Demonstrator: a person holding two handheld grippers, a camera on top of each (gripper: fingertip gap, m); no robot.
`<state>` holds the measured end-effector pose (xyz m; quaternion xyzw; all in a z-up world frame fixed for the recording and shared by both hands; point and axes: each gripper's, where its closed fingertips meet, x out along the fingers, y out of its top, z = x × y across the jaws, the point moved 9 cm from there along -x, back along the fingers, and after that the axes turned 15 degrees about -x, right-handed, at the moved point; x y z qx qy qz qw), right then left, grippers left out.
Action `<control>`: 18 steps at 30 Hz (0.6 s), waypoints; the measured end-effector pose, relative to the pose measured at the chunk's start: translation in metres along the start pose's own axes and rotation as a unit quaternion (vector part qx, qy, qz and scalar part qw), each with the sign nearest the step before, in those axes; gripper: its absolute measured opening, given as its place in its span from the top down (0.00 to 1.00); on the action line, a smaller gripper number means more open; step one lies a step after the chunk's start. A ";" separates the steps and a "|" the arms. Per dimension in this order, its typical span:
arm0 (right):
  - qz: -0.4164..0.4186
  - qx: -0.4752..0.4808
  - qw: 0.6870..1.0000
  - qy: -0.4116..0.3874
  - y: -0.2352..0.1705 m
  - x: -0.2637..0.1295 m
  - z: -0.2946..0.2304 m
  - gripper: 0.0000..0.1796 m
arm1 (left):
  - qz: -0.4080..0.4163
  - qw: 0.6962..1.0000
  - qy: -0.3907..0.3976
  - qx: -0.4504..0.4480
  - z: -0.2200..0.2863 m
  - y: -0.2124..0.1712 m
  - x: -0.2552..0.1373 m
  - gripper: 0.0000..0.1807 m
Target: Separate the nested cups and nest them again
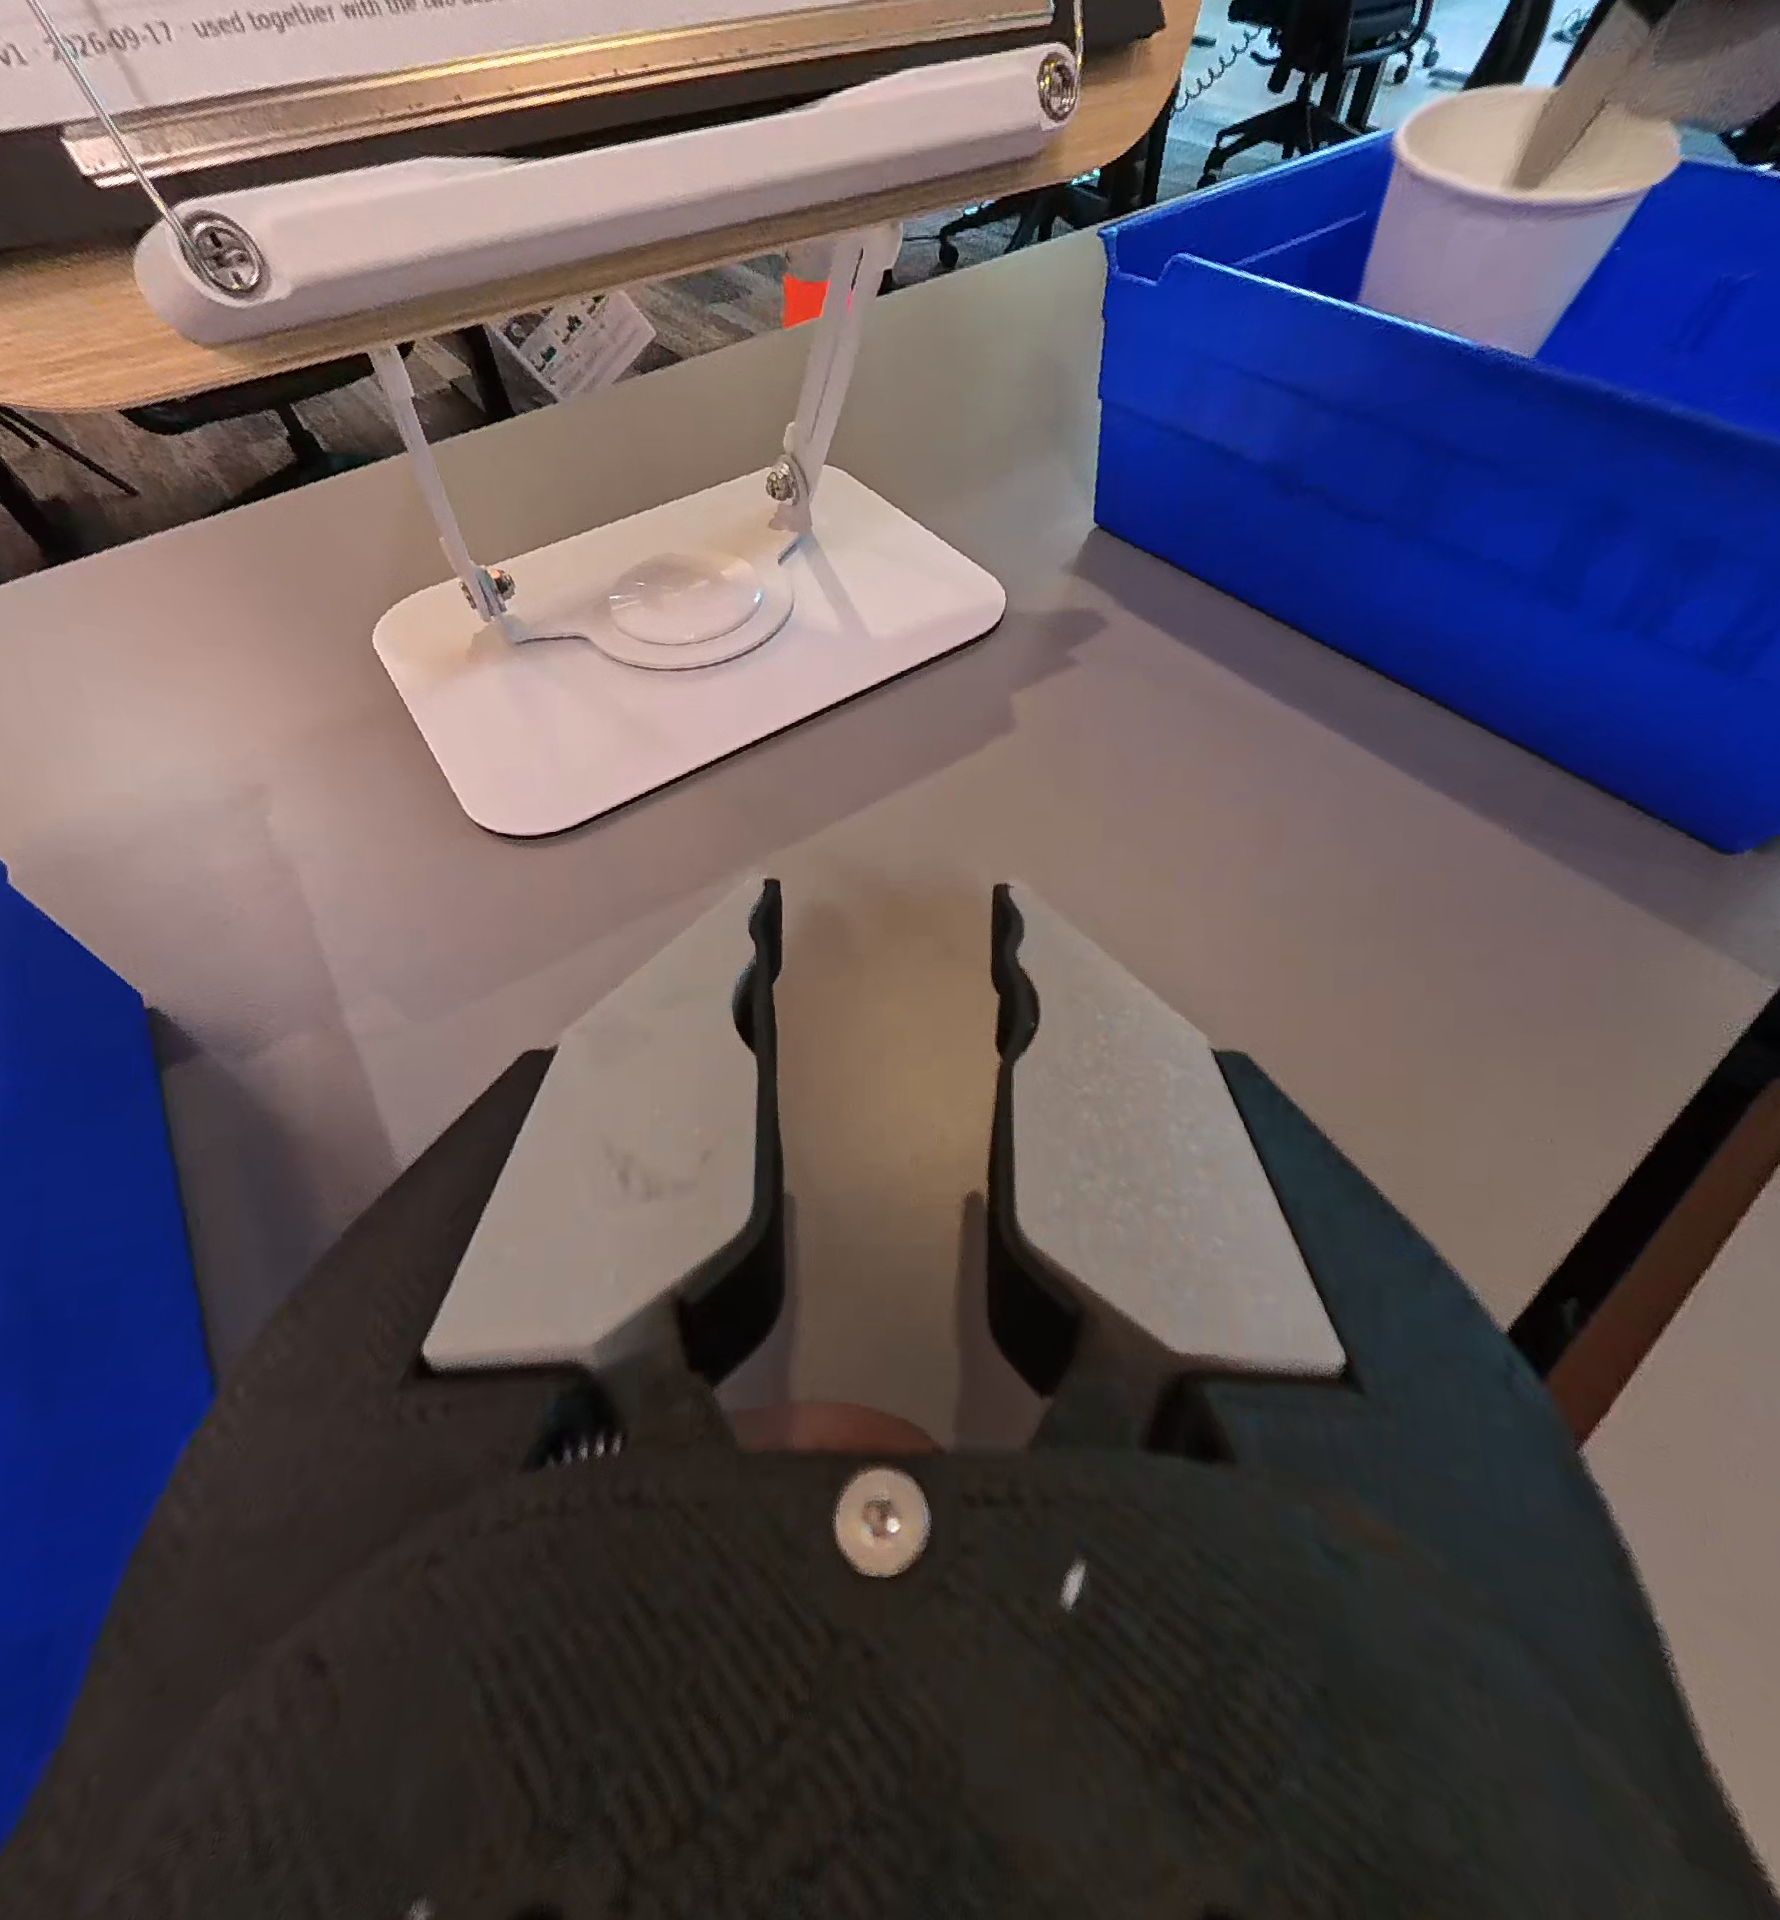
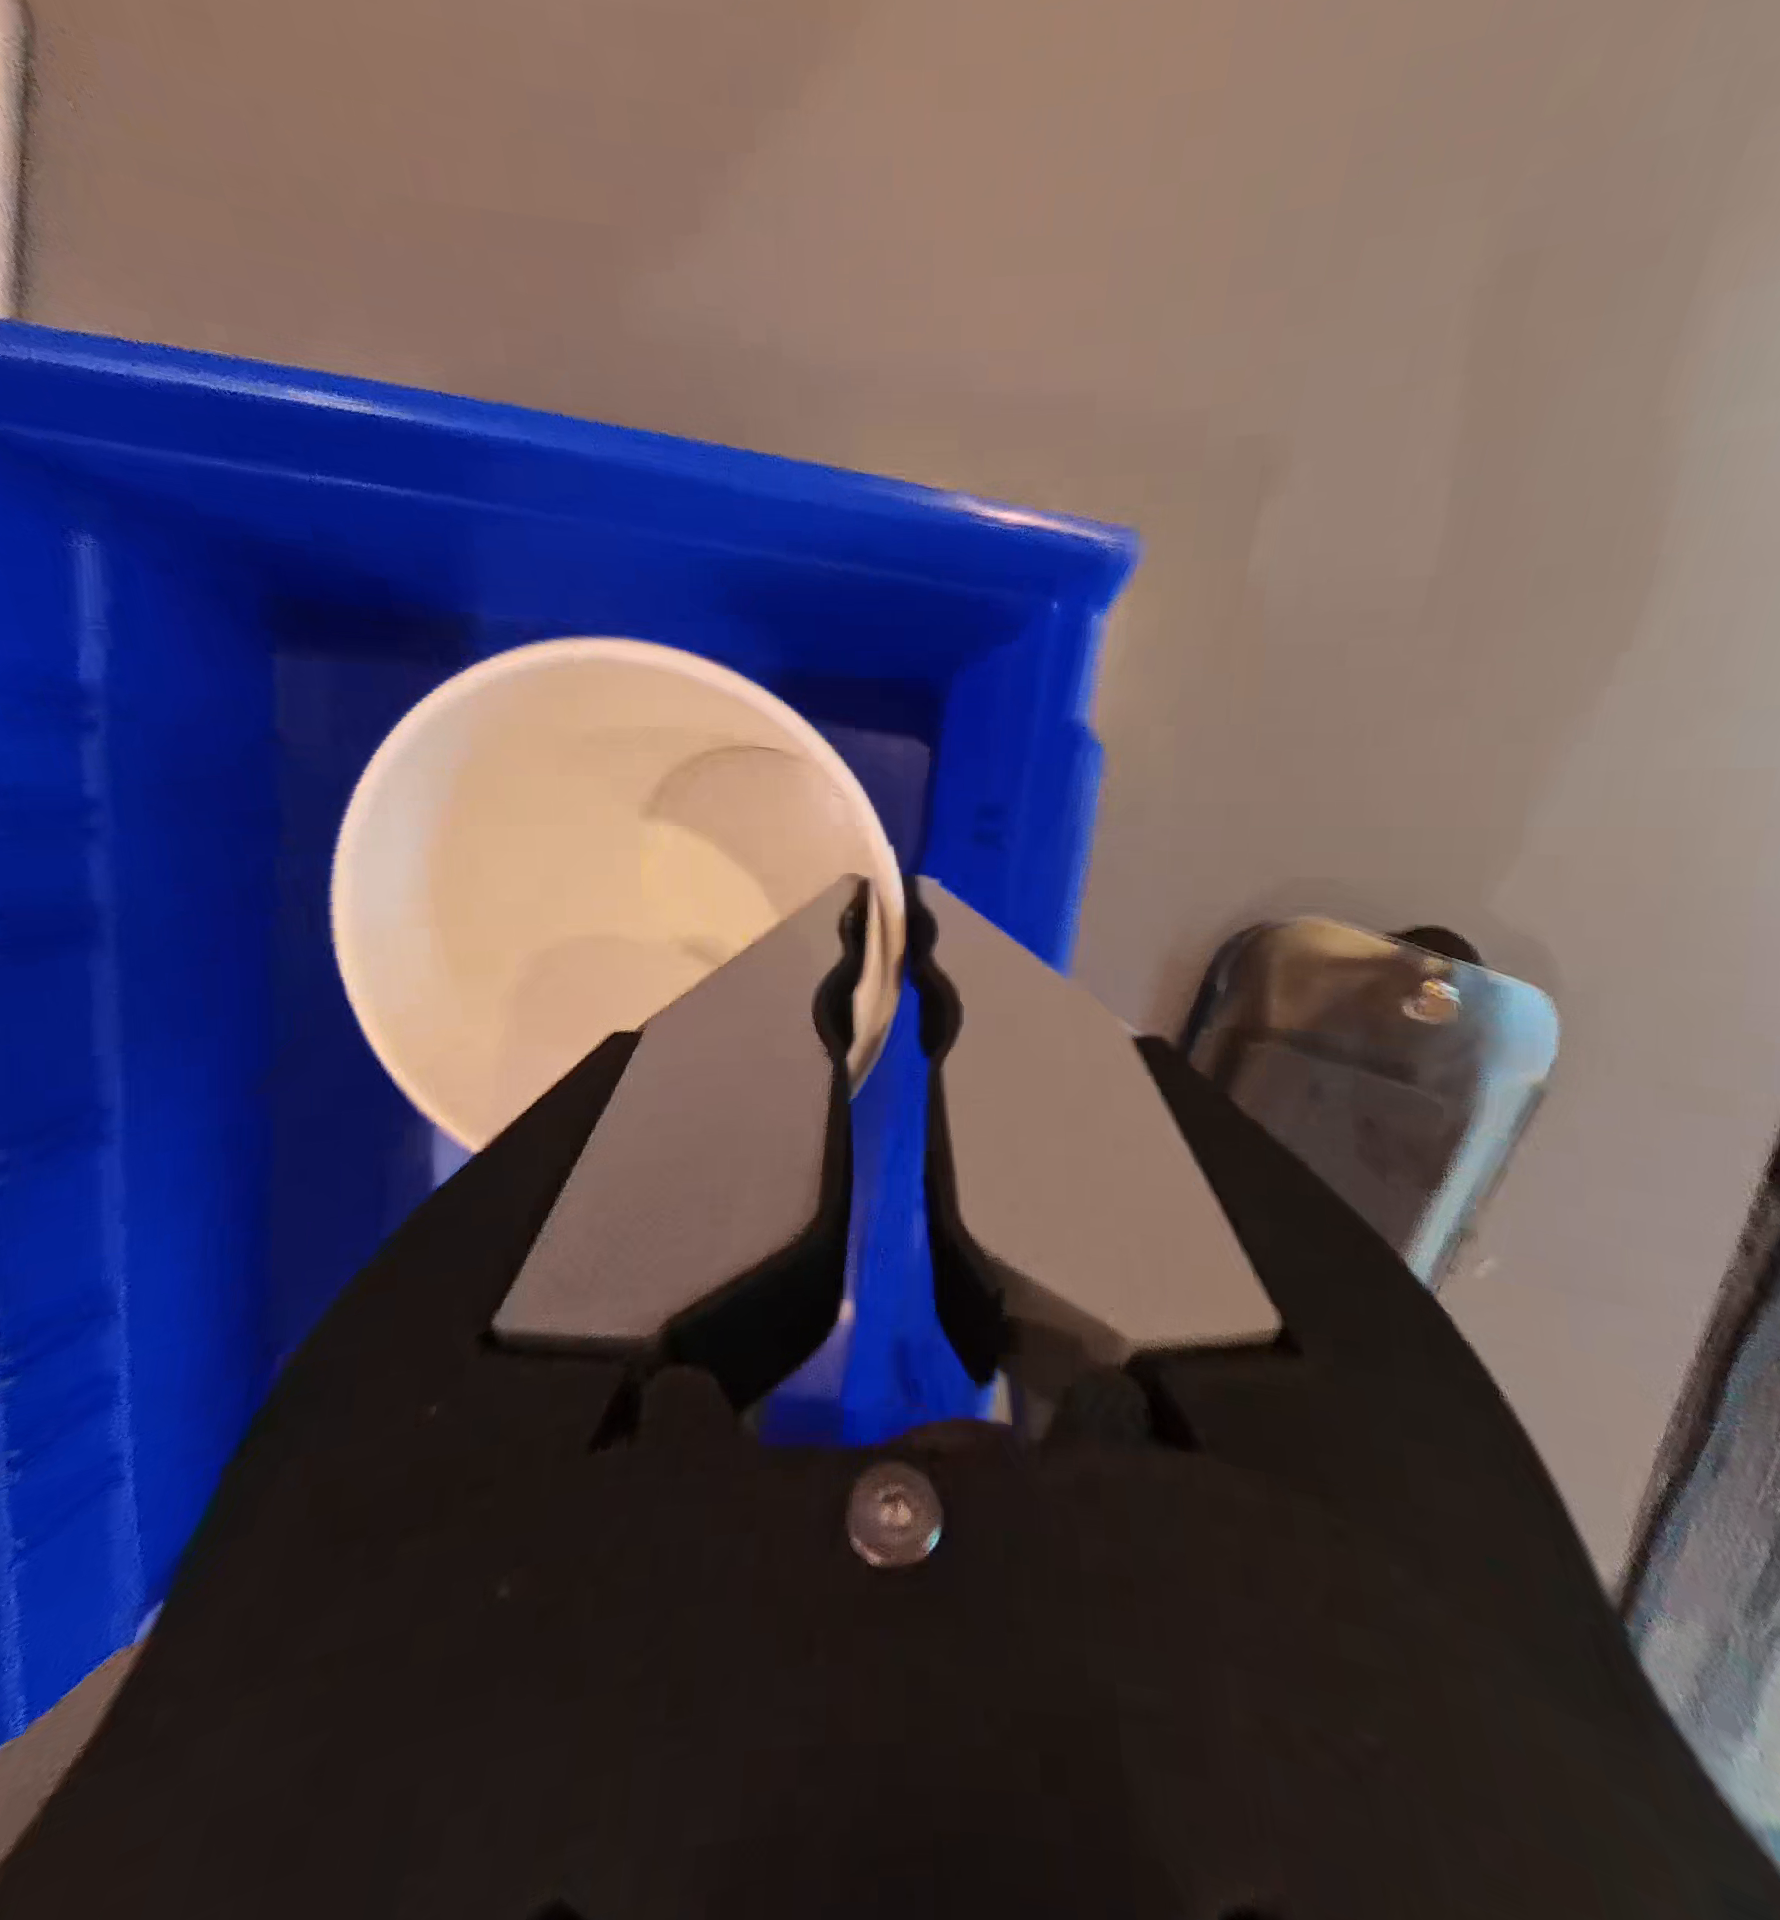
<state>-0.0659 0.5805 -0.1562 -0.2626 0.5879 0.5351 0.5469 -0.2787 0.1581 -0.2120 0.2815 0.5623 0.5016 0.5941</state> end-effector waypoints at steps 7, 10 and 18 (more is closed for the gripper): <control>0.080 0.024 0.994 -0.067 0.002 -0.025 0.023 0.87 | 0.000 1.000 0.001 0.008 0.003 0.000 0.001 0.79; 0.126 0.028 0.990 -0.057 0.002 -0.041 0.018 0.82 | 0.001 1.000 0.004 0.010 0.002 0.000 0.001 0.79; 0.388 -0.038 0.912 0.126 -0.001 -0.111 -0.108 0.79 | 0.009 1.000 0.003 0.003 0.005 0.002 -0.002 0.78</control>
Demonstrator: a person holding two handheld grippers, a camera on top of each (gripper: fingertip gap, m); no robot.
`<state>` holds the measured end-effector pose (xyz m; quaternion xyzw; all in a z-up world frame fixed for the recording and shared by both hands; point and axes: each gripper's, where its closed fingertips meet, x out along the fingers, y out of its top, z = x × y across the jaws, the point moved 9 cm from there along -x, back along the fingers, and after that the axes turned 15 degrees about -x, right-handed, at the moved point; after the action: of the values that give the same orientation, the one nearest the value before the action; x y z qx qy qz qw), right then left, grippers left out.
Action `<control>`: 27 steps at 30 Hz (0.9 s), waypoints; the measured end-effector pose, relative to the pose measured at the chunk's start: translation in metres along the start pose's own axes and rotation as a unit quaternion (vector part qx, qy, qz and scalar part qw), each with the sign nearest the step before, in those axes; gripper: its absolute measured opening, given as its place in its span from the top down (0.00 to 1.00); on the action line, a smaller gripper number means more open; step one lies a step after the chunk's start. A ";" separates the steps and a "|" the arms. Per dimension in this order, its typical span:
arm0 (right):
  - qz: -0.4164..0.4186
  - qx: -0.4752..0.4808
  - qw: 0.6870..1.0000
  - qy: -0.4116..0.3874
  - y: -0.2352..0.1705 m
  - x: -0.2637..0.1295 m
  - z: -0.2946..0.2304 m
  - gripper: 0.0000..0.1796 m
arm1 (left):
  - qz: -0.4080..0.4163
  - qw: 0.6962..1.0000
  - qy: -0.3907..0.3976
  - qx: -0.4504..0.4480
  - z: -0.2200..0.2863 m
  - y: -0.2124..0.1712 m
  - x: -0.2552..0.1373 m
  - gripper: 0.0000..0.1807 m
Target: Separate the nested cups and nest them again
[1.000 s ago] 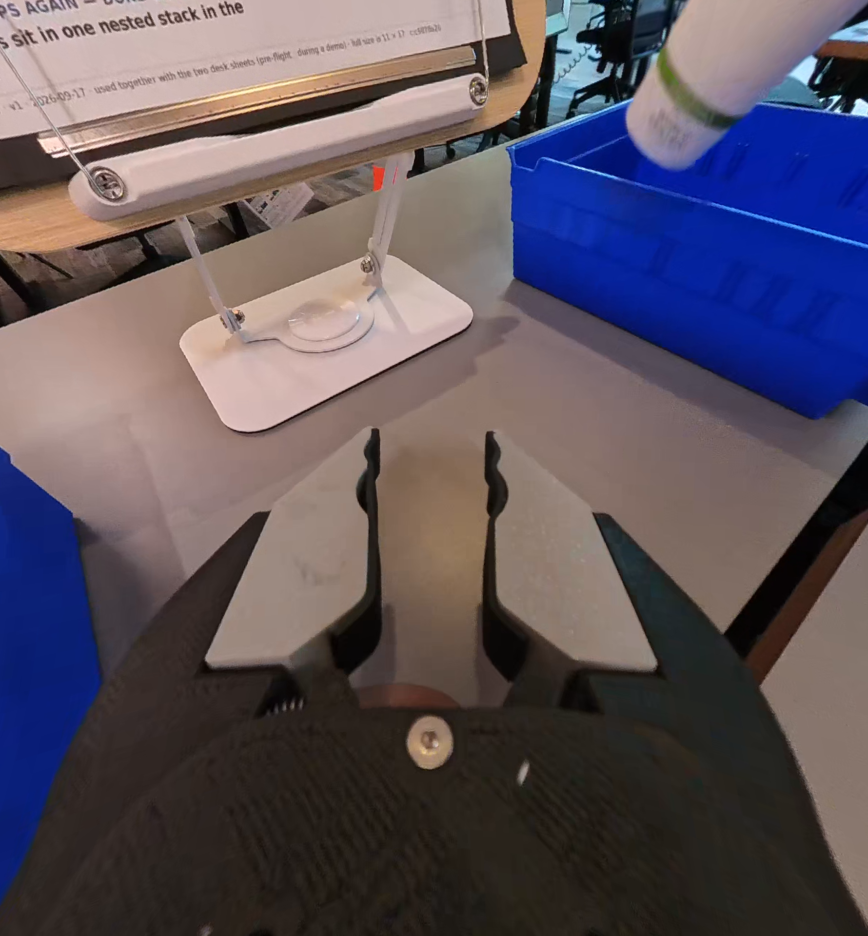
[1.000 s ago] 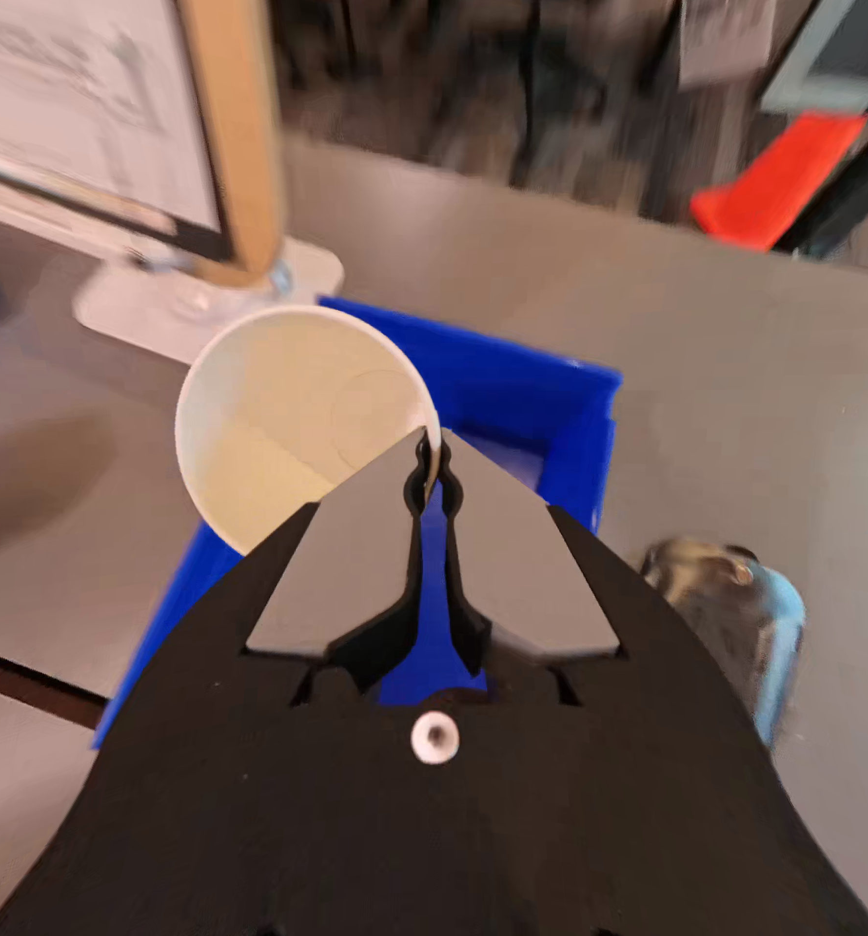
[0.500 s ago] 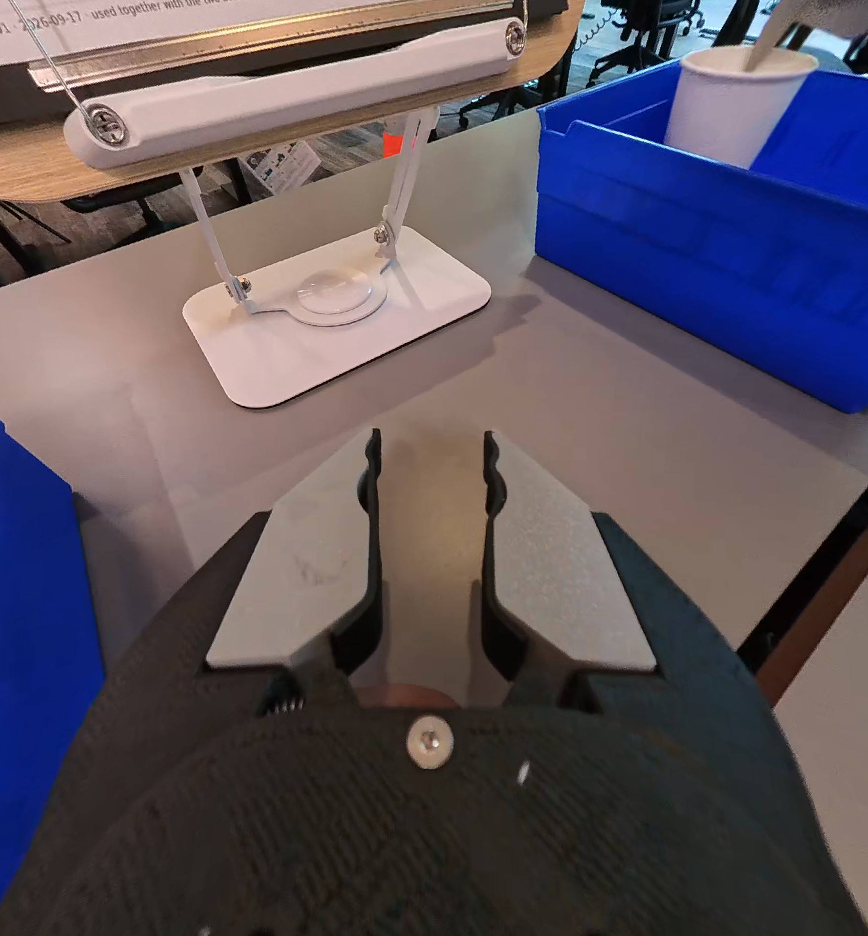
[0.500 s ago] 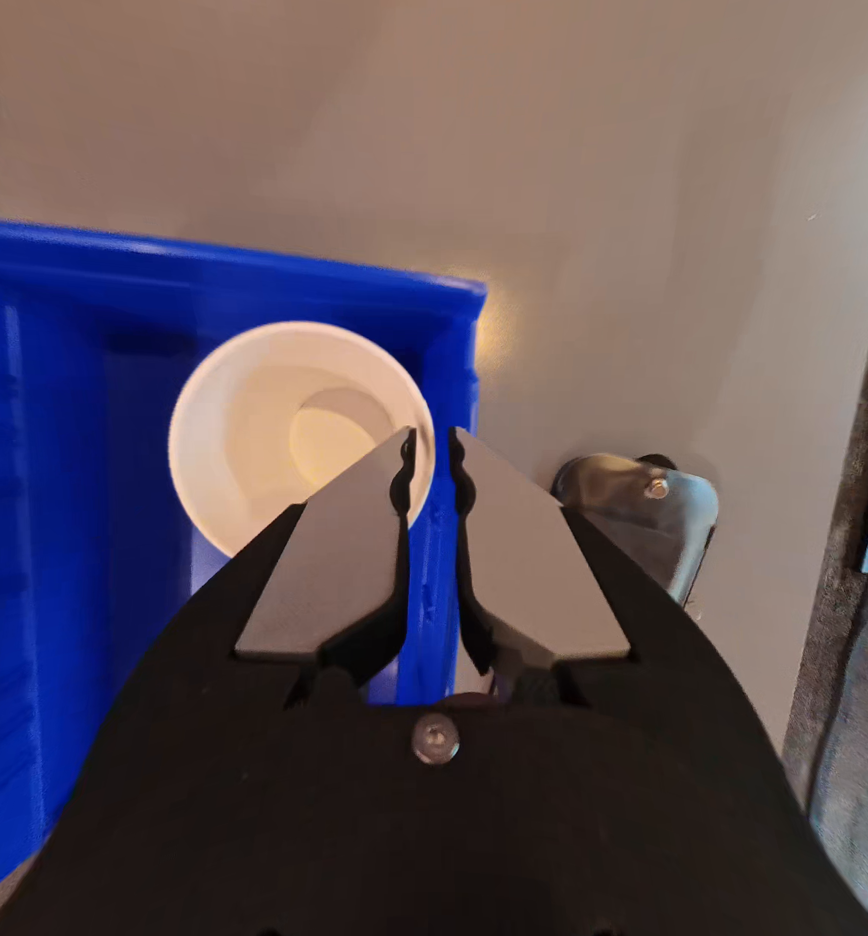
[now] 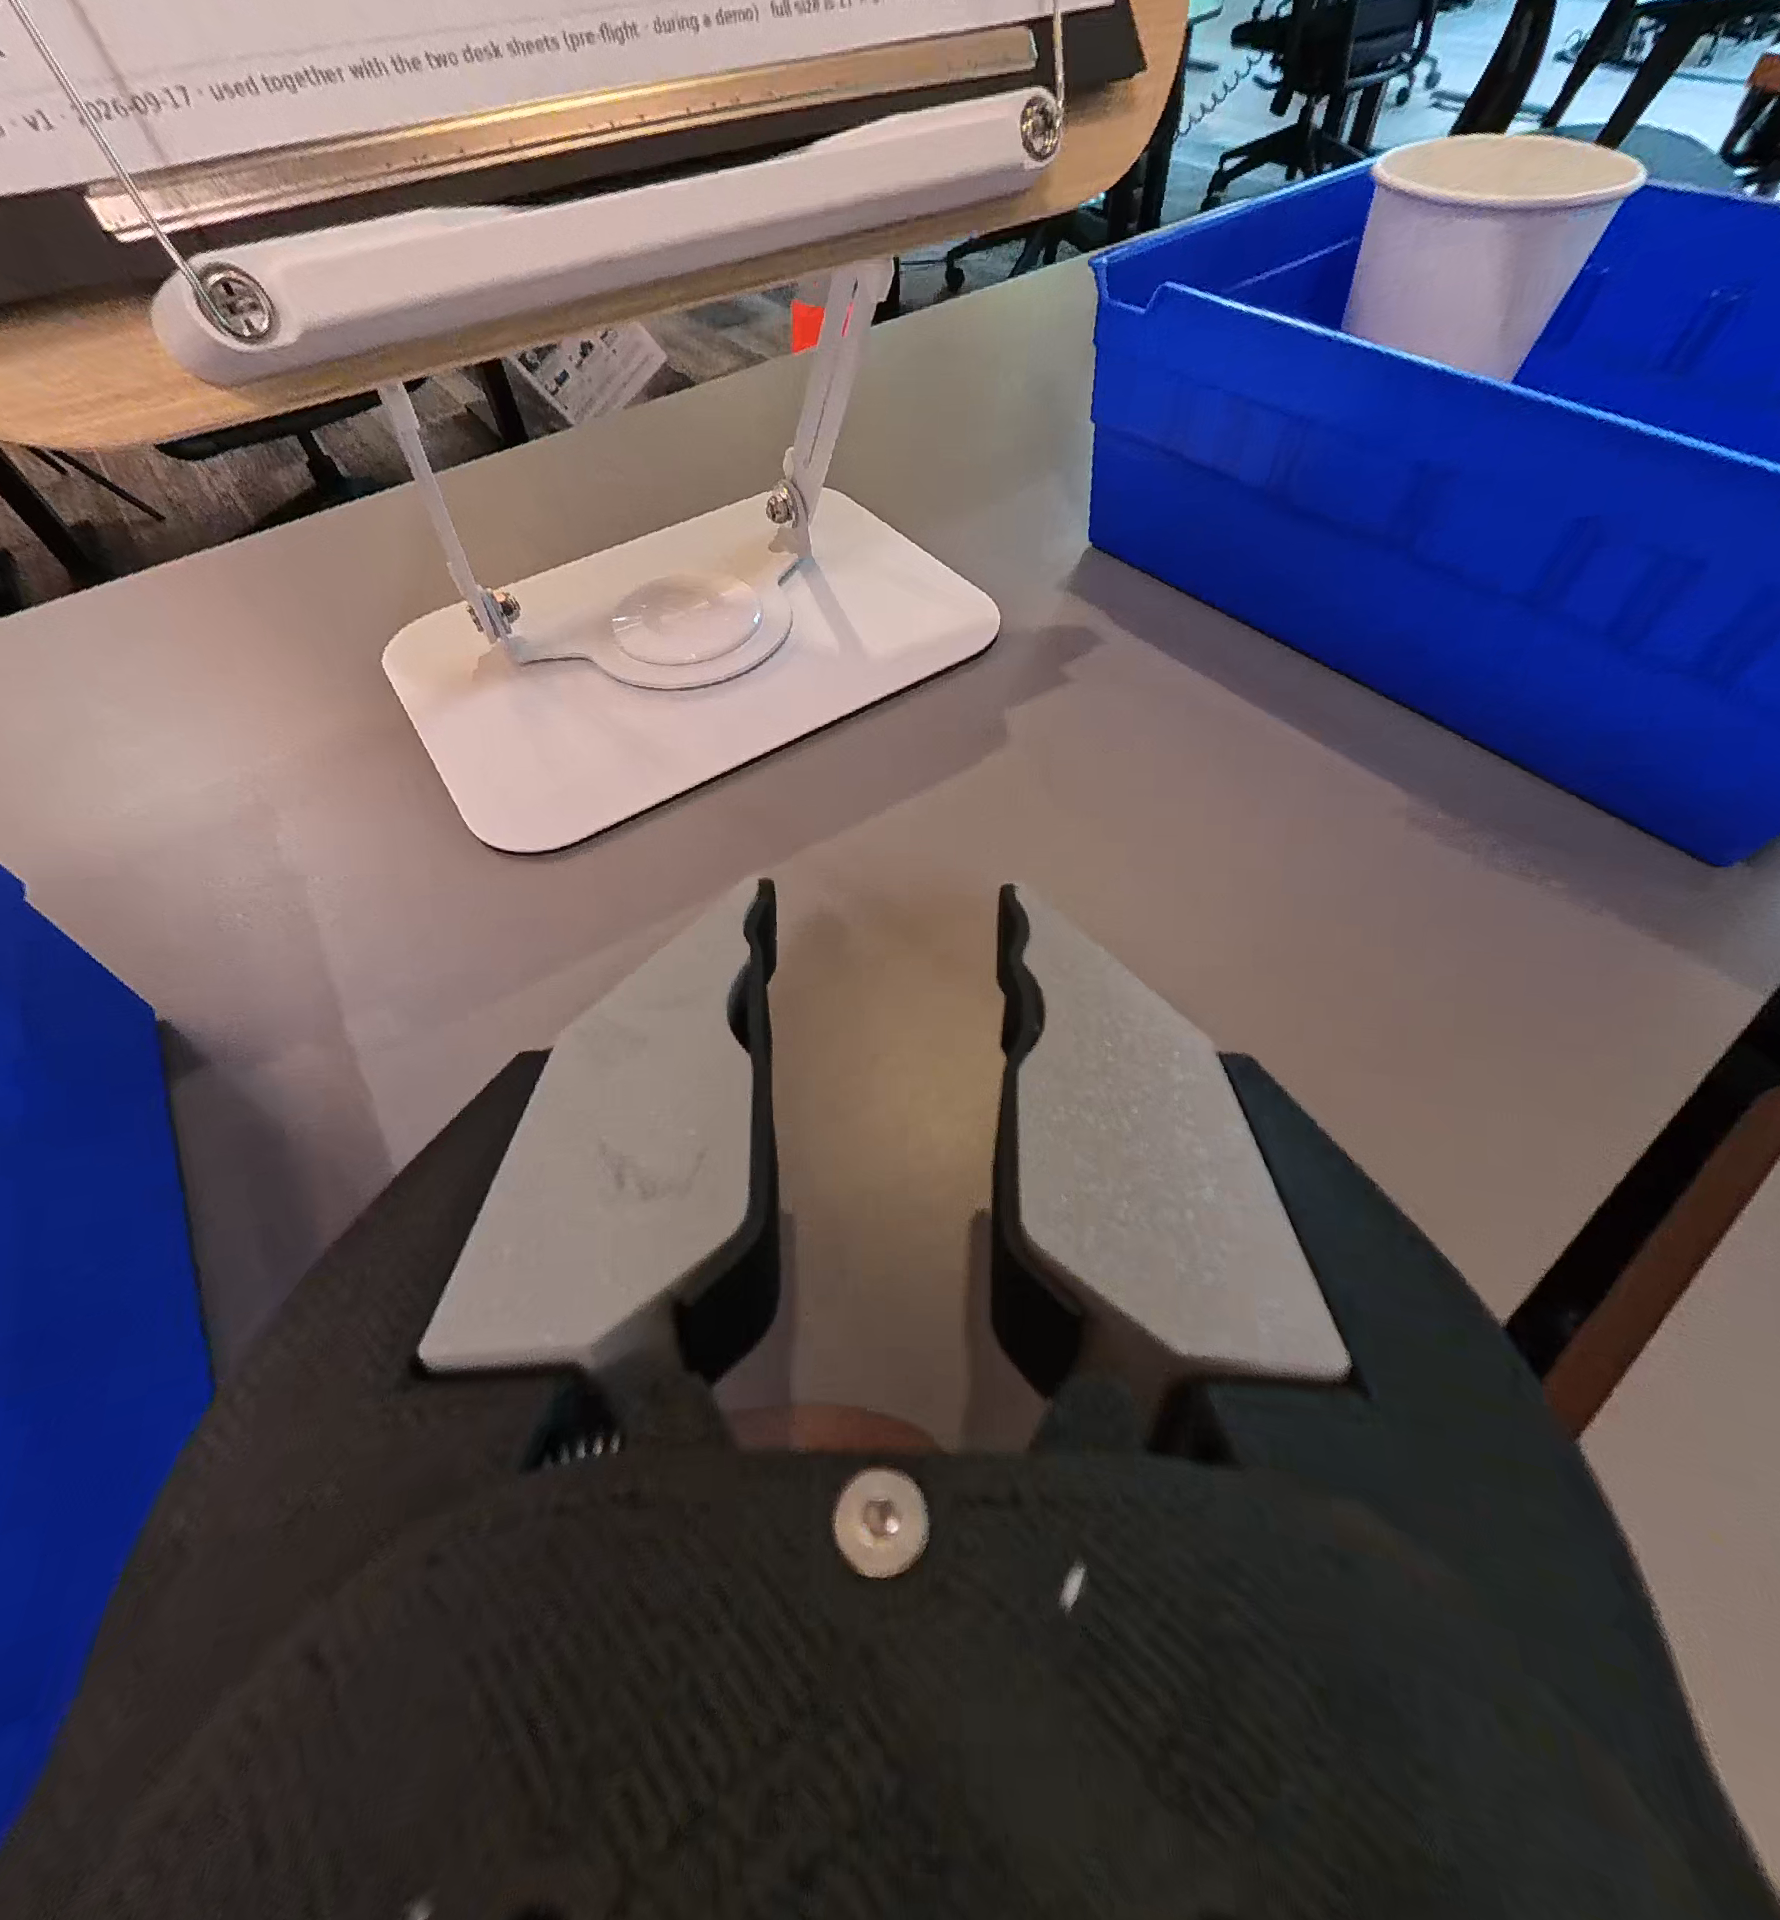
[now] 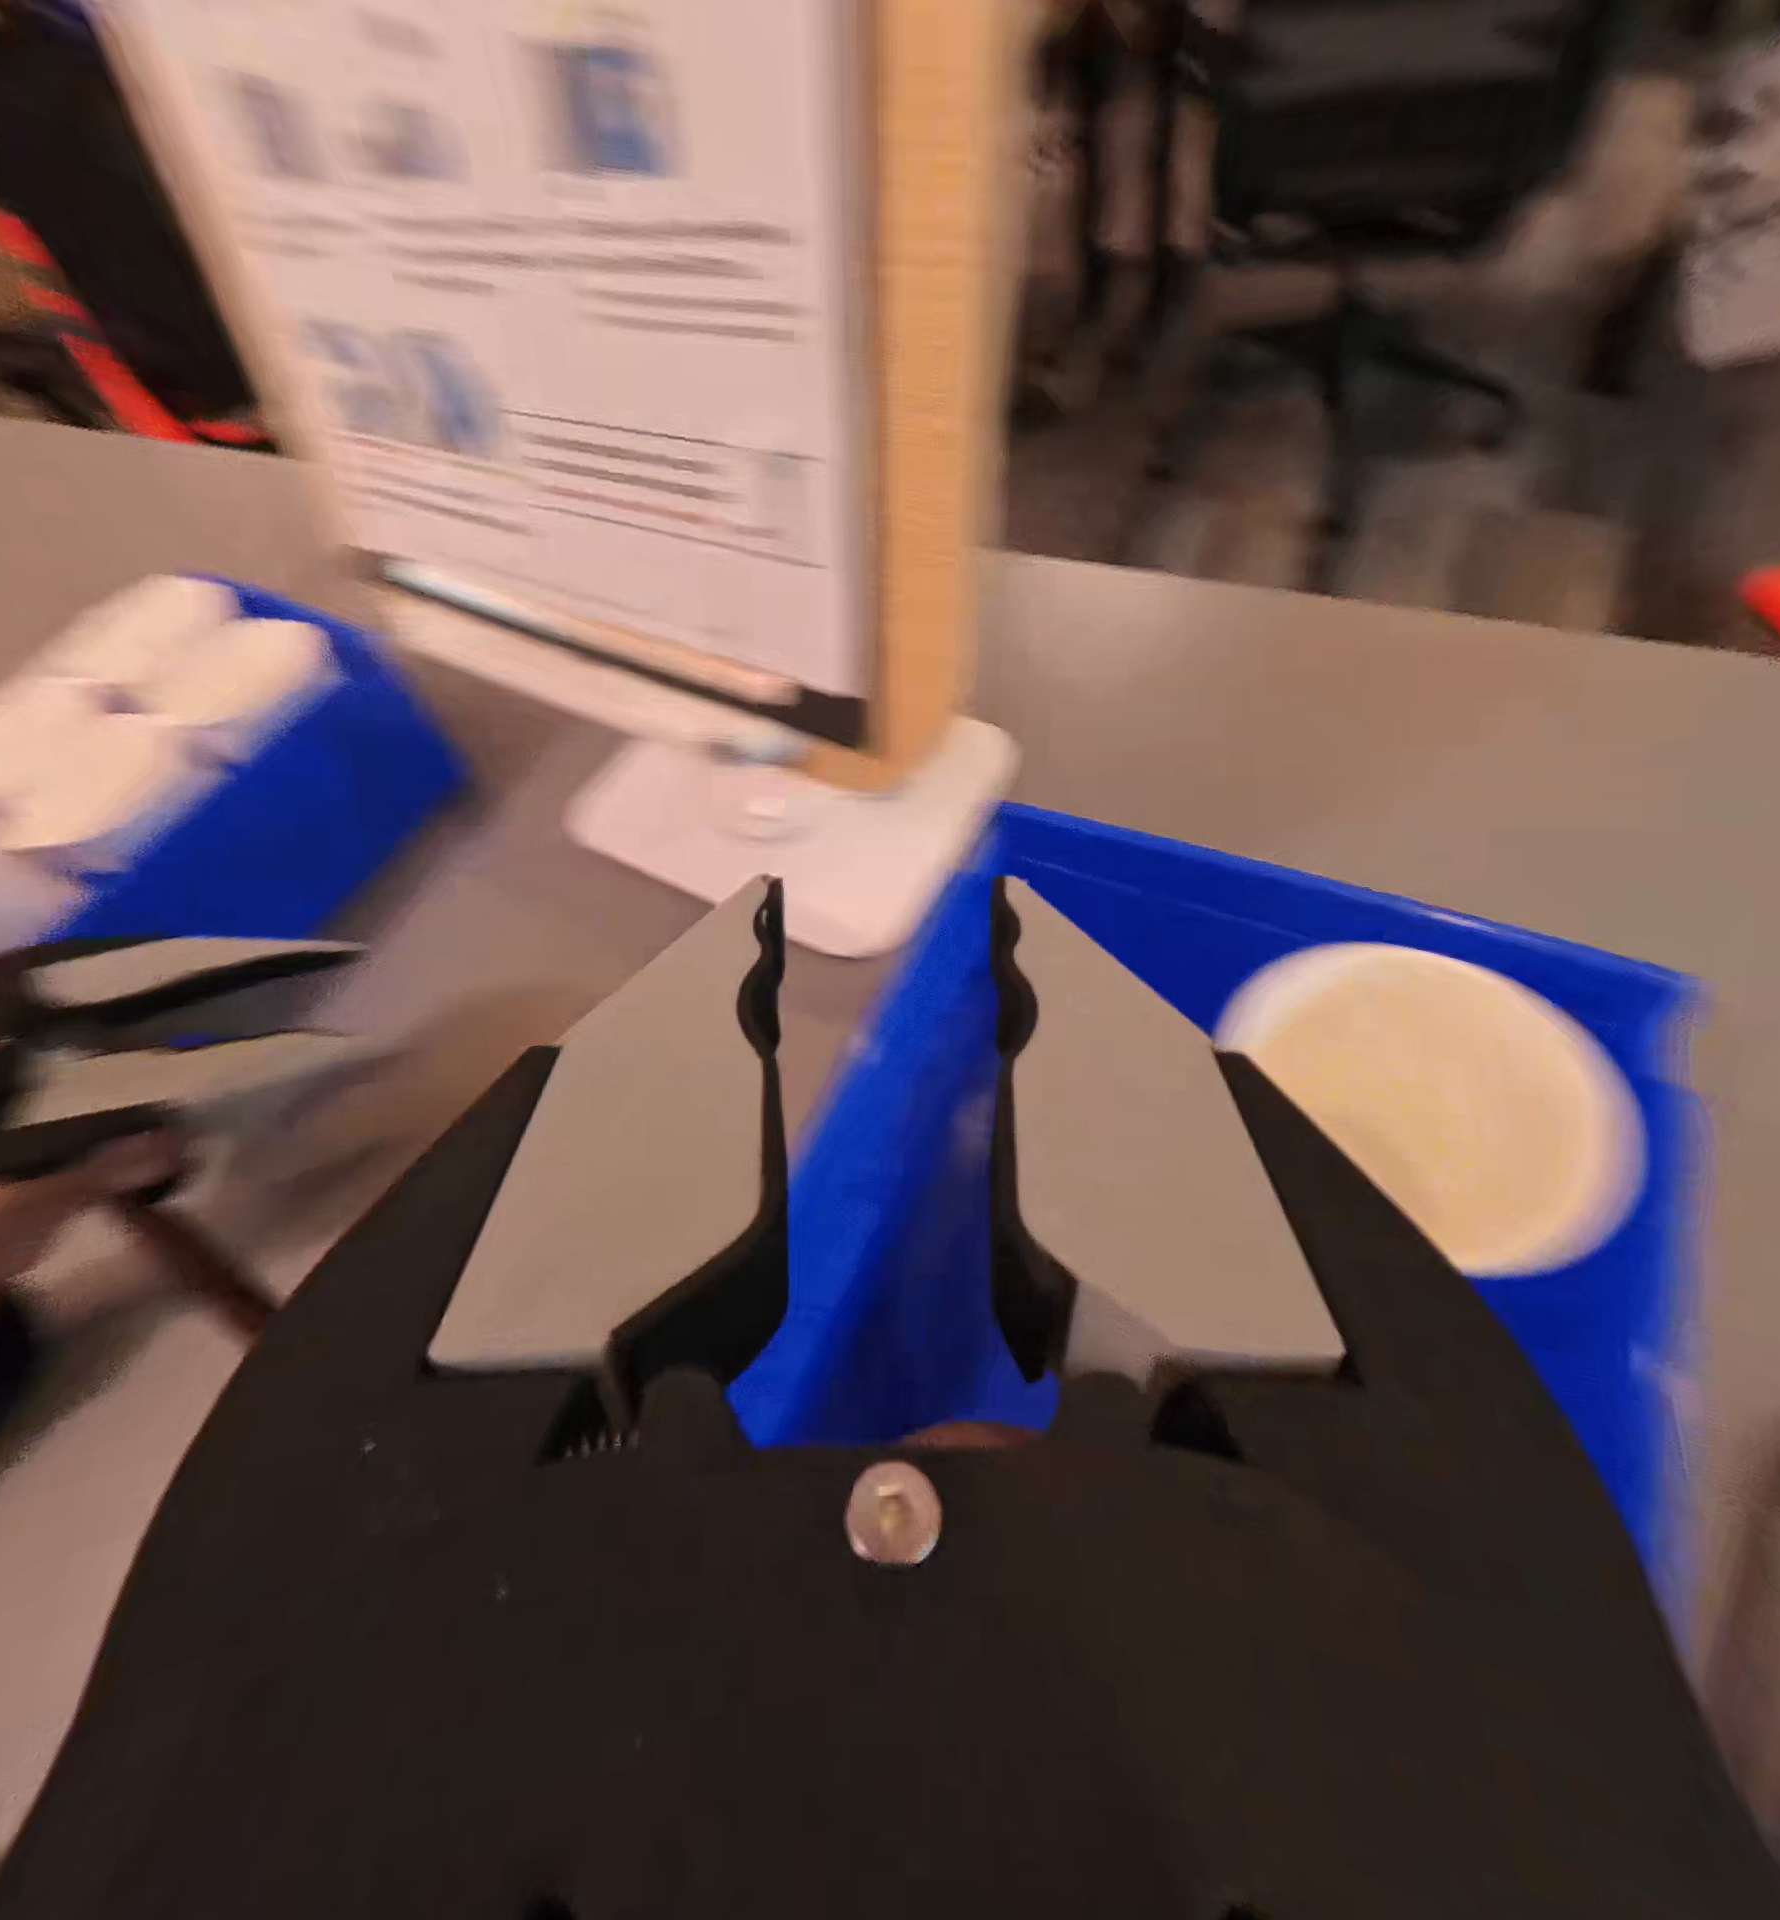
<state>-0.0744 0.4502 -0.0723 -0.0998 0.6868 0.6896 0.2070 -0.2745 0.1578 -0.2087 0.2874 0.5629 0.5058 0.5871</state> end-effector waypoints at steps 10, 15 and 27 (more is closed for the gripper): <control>0.075 -0.051 0.988 0.124 -0.057 0.092 -0.178 0.78 | 0.025 0.999 -0.002 -0.044 -0.007 0.001 -0.003 0.75; 0.077 -0.038 0.986 0.146 -0.081 0.135 -0.191 0.77 | 0.023 0.998 -0.009 -0.053 -0.009 0.002 -0.002 0.75; 0.050 -0.157 0.986 0.035 -0.093 0.135 -0.181 0.79 | 0.115 0.986 -0.022 -0.115 0.006 0.025 -0.050 0.72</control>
<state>-0.1824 0.2889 -0.2206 -0.1205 0.5810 0.7944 0.1299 -0.2686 0.1212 -0.1660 0.2915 0.4512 0.6249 0.5666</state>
